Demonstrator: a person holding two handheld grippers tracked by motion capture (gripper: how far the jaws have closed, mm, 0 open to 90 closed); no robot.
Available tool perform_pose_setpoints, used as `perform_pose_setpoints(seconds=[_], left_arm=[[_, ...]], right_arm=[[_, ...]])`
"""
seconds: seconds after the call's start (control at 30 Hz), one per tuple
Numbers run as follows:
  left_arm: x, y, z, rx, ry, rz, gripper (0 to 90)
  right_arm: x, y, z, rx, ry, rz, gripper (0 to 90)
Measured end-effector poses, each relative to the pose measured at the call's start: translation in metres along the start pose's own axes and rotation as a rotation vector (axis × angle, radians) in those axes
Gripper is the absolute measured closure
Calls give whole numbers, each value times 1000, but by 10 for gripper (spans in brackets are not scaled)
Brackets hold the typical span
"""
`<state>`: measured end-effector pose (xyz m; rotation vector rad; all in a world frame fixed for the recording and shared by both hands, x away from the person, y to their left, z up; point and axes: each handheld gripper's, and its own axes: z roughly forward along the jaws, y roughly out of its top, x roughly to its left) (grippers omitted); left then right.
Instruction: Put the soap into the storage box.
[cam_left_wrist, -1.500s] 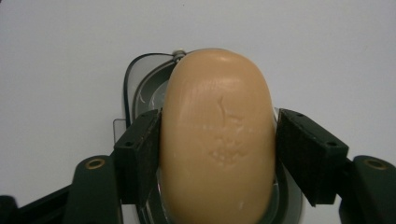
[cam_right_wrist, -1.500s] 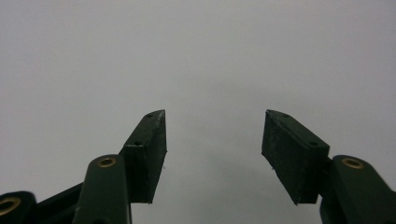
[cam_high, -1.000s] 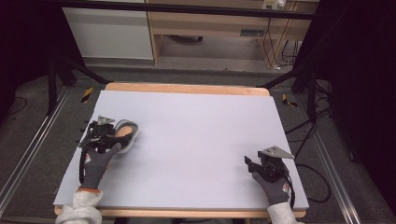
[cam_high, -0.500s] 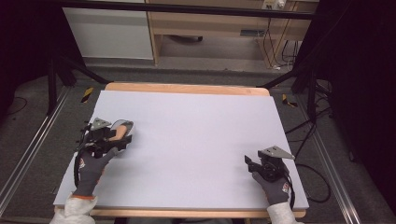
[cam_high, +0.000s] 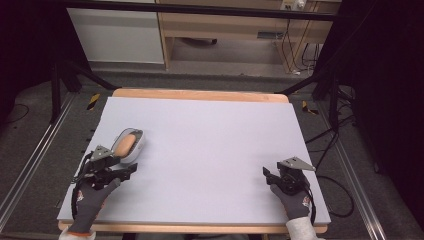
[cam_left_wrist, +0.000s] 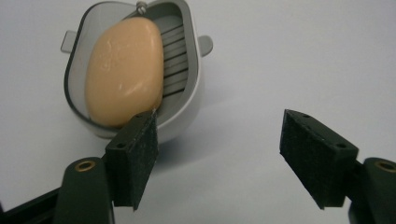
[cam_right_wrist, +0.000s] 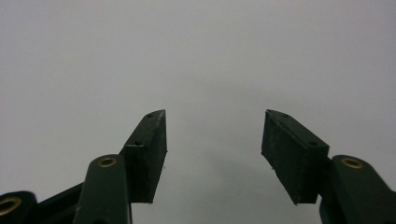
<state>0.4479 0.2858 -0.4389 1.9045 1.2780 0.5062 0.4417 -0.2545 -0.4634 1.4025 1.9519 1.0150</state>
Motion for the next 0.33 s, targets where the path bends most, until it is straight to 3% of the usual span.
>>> perform_pose_setpoints(seconds=[0.17,0.23,0.33], left_arm=[[6,-13,-5,-5,23,-20,255],[11,-18,-6,-13,72,-21,253],[14,-23,-7,-19,88,-39,244]], right_arm=[[-4,-6,-2,10,-16,4,395],[-7,-8,-3,11,-21,6,392],[-12,-12,-3,22,-38,9,385]])
